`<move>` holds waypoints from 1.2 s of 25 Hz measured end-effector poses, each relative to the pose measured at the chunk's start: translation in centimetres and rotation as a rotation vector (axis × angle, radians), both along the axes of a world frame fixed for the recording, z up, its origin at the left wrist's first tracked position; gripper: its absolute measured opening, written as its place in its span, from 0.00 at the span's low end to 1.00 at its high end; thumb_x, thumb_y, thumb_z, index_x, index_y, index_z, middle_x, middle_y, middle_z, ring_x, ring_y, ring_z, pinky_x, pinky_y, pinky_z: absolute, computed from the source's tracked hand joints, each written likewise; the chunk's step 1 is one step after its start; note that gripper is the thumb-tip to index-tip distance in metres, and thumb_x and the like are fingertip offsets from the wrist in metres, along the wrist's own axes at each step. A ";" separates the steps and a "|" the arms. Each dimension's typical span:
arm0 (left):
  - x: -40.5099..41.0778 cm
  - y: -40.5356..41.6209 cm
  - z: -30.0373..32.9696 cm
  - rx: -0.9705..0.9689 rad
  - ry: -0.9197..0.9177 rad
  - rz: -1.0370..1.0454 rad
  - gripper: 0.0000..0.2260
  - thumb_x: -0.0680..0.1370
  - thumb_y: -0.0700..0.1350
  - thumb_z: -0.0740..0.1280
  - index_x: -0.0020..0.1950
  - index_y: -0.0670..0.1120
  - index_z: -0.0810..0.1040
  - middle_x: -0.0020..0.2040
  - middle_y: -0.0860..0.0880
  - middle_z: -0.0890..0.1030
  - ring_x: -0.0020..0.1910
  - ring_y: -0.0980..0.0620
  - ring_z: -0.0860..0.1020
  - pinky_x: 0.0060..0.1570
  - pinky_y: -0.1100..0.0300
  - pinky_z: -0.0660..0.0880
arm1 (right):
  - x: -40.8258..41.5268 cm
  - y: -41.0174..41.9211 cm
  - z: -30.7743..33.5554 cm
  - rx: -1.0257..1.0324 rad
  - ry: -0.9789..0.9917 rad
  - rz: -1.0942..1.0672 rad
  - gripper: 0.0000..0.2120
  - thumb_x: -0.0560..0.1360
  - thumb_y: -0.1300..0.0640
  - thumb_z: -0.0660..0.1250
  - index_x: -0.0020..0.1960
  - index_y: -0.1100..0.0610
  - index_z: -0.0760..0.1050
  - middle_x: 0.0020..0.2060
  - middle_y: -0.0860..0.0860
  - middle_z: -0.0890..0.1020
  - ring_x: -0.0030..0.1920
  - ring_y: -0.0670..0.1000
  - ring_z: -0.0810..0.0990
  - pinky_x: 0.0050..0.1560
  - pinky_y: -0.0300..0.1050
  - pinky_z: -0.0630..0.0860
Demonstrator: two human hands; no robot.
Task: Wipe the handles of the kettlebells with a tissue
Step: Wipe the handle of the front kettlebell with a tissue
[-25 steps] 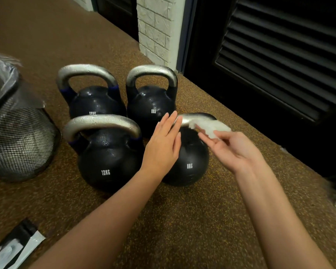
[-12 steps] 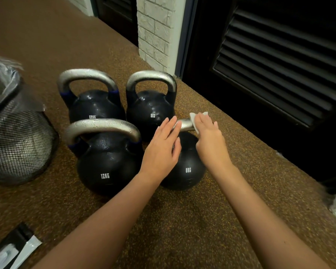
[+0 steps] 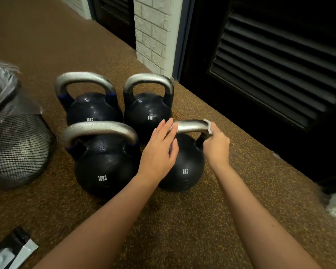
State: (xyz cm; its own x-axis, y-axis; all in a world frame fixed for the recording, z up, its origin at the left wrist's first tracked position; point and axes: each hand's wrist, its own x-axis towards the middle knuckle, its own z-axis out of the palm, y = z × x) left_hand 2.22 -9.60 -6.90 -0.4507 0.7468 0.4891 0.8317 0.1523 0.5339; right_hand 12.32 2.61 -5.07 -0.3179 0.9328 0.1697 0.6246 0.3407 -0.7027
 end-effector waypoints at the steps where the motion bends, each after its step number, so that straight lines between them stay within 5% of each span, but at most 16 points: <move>1: 0.0 0.0 0.0 0.005 -0.006 0.002 0.23 0.78 0.49 0.52 0.71 0.43 0.66 0.72 0.46 0.67 0.73 0.50 0.60 0.70 0.51 0.64 | -0.1 0.0 0.3 0.044 -0.003 0.045 0.26 0.73 0.73 0.54 0.66 0.53 0.71 0.45 0.56 0.78 0.43 0.53 0.74 0.42 0.41 0.67; 5: 0.1 0.0 0.0 0.006 0.002 0.014 0.23 0.78 0.48 0.52 0.70 0.42 0.67 0.72 0.45 0.67 0.73 0.49 0.61 0.70 0.50 0.64 | -0.7 -0.9 0.6 0.330 -0.123 0.262 0.26 0.70 0.74 0.59 0.65 0.58 0.69 0.58 0.54 0.75 0.59 0.55 0.73 0.61 0.49 0.70; 8: 0.0 -0.1 0.1 -0.009 0.012 0.007 0.23 0.78 0.49 0.52 0.70 0.42 0.67 0.72 0.45 0.67 0.73 0.49 0.61 0.70 0.51 0.64 | -0.3 -1.9 -0.8 0.393 -0.141 0.307 0.32 0.70 0.76 0.60 0.72 0.61 0.63 0.69 0.54 0.68 0.72 0.55 0.64 0.75 0.52 0.52; 11: 0.0 -0.3 0.2 -0.021 0.003 -0.007 0.23 0.78 0.49 0.52 0.71 0.43 0.67 0.72 0.46 0.66 0.73 0.50 0.60 0.71 0.53 0.61 | 0.4 -2.7 -2.0 0.282 -0.011 0.186 0.32 0.72 0.76 0.58 0.74 0.59 0.59 0.73 0.54 0.62 0.74 0.50 0.57 0.74 0.46 0.43; 15: 0.1 -0.3 0.3 -0.035 -0.032 -0.017 0.22 0.79 0.48 0.53 0.72 0.43 0.66 0.73 0.46 0.65 0.74 0.50 0.59 0.71 0.52 0.61 | -0.1 -1.7 -1.1 0.148 0.144 0.031 0.25 0.74 0.74 0.56 0.69 0.60 0.68 0.66 0.56 0.73 0.68 0.53 0.69 0.71 0.41 0.60; 18: 0.0 -0.3 0.4 -0.031 -0.040 -0.022 0.21 0.79 0.46 0.56 0.71 0.43 0.66 0.73 0.46 0.65 0.74 0.49 0.59 0.71 0.51 0.62 | -0.8 0.5 1.6 0.092 -0.022 0.100 0.23 0.71 0.75 0.55 0.58 0.58 0.77 0.52 0.57 0.80 0.52 0.55 0.76 0.51 0.41 0.68; 20: 0.0 -0.3 0.3 -0.036 -0.037 -0.022 0.20 0.79 0.44 0.58 0.71 0.43 0.66 0.73 0.46 0.66 0.74 0.50 0.59 0.71 0.50 0.62 | -1.3 1.5 3.3 0.065 -0.166 0.191 0.22 0.70 0.75 0.56 0.55 0.58 0.79 0.50 0.57 0.80 0.49 0.54 0.74 0.49 0.43 0.68; 23: -0.1 -0.4 0.4 -0.041 -0.020 -0.027 0.21 0.79 0.47 0.55 0.71 0.43 0.66 0.73 0.46 0.66 0.74 0.50 0.60 0.71 0.53 0.61 | -1.6 1.2 3.9 0.179 -0.243 0.389 0.21 0.68 0.73 0.58 0.53 0.56 0.79 0.51 0.55 0.80 0.55 0.57 0.75 0.59 0.49 0.69; 25: -0.2 -0.4 0.4 -0.052 -0.028 -0.025 0.20 0.80 0.45 0.58 0.72 0.43 0.66 0.73 0.47 0.65 0.74 0.51 0.59 0.71 0.55 0.61 | -1.1 0.6 3.5 0.234 -0.205 0.469 0.22 0.69 0.73 0.59 0.57 0.55 0.77 0.57 0.52 0.79 0.61 0.54 0.73 0.72 0.52 0.58; 27: -0.1 -0.4 0.5 -0.055 -0.031 -0.022 0.20 0.80 0.44 0.59 0.72 0.44 0.66 0.73 0.47 0.65 0.74 0.51 0.58 0.72 0.56 0.60 | 0.0 0.0 2.8 0.250 -0.166 0.478 0.24 0.73 0.72 0.60 0.64 0.54 0.73 0.64 0.48 0.75 0.68 0.49 0.68 0.73 0.48 0.45; 30: 0.0 -0.3 0.4 -0.047 -0.036 -0.019 0.20 0.80 0.45 0.57 0.71 0.43 0.66 0.73 0.47 0.65 0.74 0.51 0.59 0.72 0.54 0.61 | 1.3 -0.4 1.3 0.183 -0.051 0.358 0.26 0.75 0.68 0.61 0.71 0.53 0.66 0.71 0.50 0.67 0.73 0.49 0.61 0.75 0.47 0.45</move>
